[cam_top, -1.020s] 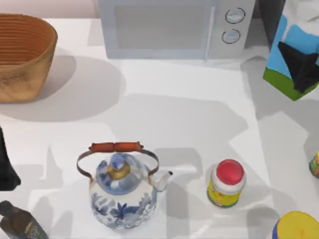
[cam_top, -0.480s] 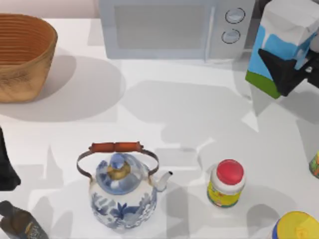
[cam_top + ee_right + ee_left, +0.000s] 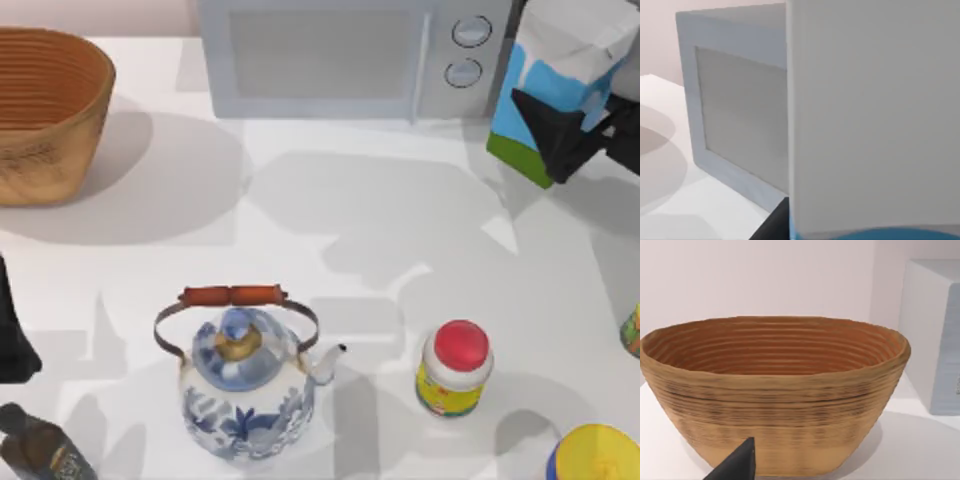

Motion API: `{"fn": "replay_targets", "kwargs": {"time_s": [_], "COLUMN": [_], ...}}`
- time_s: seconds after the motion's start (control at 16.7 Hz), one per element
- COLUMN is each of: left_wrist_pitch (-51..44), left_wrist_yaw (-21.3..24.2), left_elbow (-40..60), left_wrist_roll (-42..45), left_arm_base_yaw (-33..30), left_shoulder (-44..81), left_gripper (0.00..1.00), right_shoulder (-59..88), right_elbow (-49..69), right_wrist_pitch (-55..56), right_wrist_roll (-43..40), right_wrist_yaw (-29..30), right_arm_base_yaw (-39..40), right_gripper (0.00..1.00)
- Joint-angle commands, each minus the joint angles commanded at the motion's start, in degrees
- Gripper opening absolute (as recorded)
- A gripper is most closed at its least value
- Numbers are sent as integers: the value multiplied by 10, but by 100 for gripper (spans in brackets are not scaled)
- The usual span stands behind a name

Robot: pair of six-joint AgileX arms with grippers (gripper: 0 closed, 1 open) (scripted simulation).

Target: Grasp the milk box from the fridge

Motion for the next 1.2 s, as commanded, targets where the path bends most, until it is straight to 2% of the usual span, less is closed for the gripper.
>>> {"fn": "replay_targets", "kwargs": {"time_s": [0.3, 0.6, 1.2], "left_wrist_pitch": [0, 0, 0], "left_wrist_yaw": [0, 0, 0], "left_elbow": [0, 0, 0], "left_wrist_roll": [0, 0, 0], "left_arm_base_yaw": [0, 0, 0], "left_shoulder": [0, 0, 0], "left_gripper": [100, 100, 100], "right_shoulder": [83, 93, 93], "right_elbow": [61, 71, 71], "right_wrist_pitch": [10, 13, 13], "right_wrist_roll": [-1, -2, -2], "right_wrist_yaw": [30, 35, 35], "right_arm_base_yaw": [38, 44, 44], "right_gripper": [0, 0, 75]}}
